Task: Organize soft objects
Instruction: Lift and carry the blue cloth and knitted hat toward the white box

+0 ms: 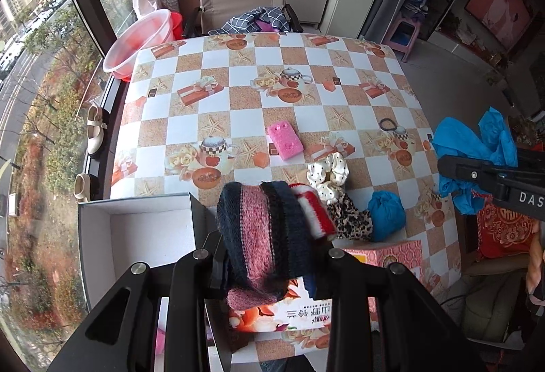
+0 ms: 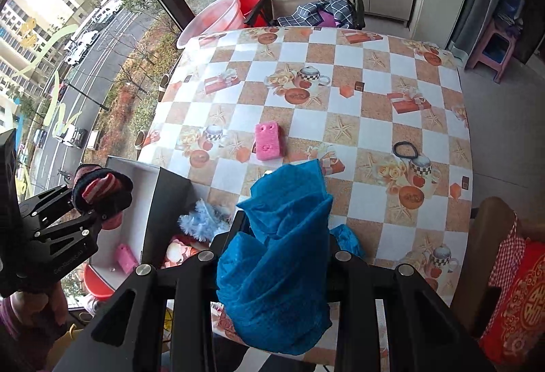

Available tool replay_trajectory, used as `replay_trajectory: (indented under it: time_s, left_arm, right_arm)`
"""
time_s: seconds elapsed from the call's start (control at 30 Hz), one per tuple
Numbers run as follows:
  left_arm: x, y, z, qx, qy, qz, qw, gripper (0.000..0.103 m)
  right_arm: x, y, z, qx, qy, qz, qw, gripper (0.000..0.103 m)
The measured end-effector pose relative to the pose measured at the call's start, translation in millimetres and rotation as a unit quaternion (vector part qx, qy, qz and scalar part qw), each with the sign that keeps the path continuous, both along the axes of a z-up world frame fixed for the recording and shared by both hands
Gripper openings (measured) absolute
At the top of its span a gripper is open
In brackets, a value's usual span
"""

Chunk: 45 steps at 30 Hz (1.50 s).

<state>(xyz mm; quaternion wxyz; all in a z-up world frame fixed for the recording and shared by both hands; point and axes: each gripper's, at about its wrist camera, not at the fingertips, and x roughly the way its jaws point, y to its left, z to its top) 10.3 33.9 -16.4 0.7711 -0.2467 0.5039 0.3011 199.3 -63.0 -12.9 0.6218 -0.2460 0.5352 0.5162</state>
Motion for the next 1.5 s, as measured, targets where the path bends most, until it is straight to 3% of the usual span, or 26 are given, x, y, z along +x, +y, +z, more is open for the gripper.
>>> replay_trajectory:
  time_s: [0.8,1.07,1.5]
  left_arm:
    - [-70,-68,-48,-0.064,0.049,-0.075,0.994,0.034]
    - [-95,-61,-55,-0.073,0.049,-0.048,0.995,0.034]
    - [-134,-44,-57,-0.076,0.04,0.001,0.9963,0.035]
  right_arm:
    - [-88,-82,-56,-0.089,0.048,0.03,0.994,0.033]
    - [-117,-86,-69,-0.102,0.069,0.05,0.991,0.033]
    - [-160,-63,-73,-0.109,0.063,0.103,0.987,0.033]
